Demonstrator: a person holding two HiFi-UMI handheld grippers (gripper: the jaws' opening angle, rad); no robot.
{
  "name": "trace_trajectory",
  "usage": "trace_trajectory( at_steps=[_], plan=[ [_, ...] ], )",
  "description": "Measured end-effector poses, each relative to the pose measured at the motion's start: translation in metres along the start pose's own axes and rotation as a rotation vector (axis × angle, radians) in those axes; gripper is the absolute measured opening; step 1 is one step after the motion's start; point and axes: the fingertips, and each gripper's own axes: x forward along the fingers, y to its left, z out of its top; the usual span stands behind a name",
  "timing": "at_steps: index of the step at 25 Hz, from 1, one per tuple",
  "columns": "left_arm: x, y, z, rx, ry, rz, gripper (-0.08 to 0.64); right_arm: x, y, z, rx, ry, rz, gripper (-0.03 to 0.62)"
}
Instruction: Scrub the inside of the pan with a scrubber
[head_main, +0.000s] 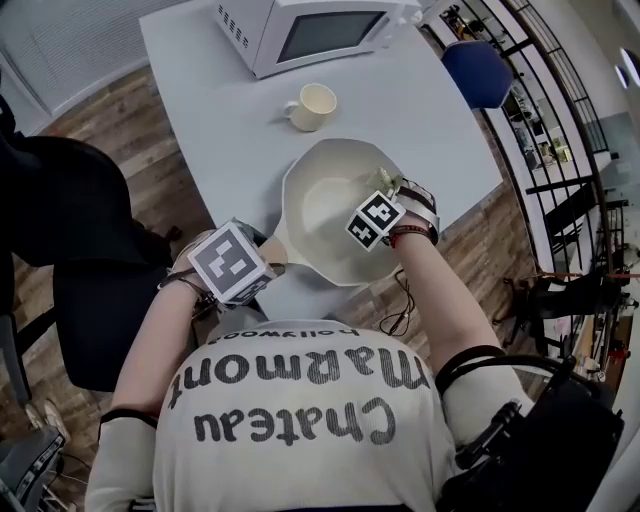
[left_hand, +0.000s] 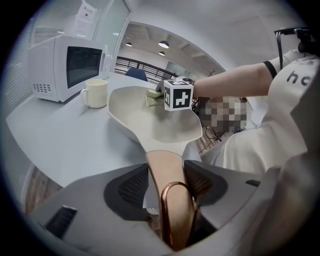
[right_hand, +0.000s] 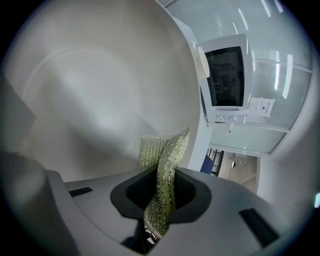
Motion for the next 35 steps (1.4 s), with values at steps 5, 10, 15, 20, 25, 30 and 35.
trace_trajectory(
  at_steps=[5, 10, 15, 20, 25, 30, 35],
  plan=[
    [0.003, 0.002, 0.001, 0.015, 0.006, 0.017, 0.233, -0.004, -0.021, -0.008, 0.014, -0.038, -0.079, 0.043],
    [0.002, 0.002, 0.002, 0.004, 0.003, 0.012, 0.232, -0.019, -0.052, -0.011, 0.058, -0.092, -0.143, 0.045],
    [0.003, -0.002, 0.000, 0.002, 0.004, 0.000, 0.233, -0.025, -0.076, -0.022, 0.120, -0.140, -0.183, 0.044],
    [0.004, -0.003, 0.000, -0.004, 0.002, 0.010, 0.233, -0.080, -0.089, 0.018, 0.694, -0.501, 0.159, 0.049],
    [-0.001, -0.008, 0.004, -0.005, 0.002, 0.021, 0.233, -0.175, -0.016, 0.101, 0.967, -0.815, 1.057, 0.049],
    [0.001, -0.006, 0.001, -0.016, -0.005, 0.035, 0.233, -0.189, 0.060, 0.123, 0.942, -0.666, 1.372, 0.049],
    [0.002, -0.006, 0.002, -0.023, -0.006, 0.037, 0.235, -0.176, 0.089, 0.134, 0.880, -0.576, 1.353, 0.049]
  ],
)
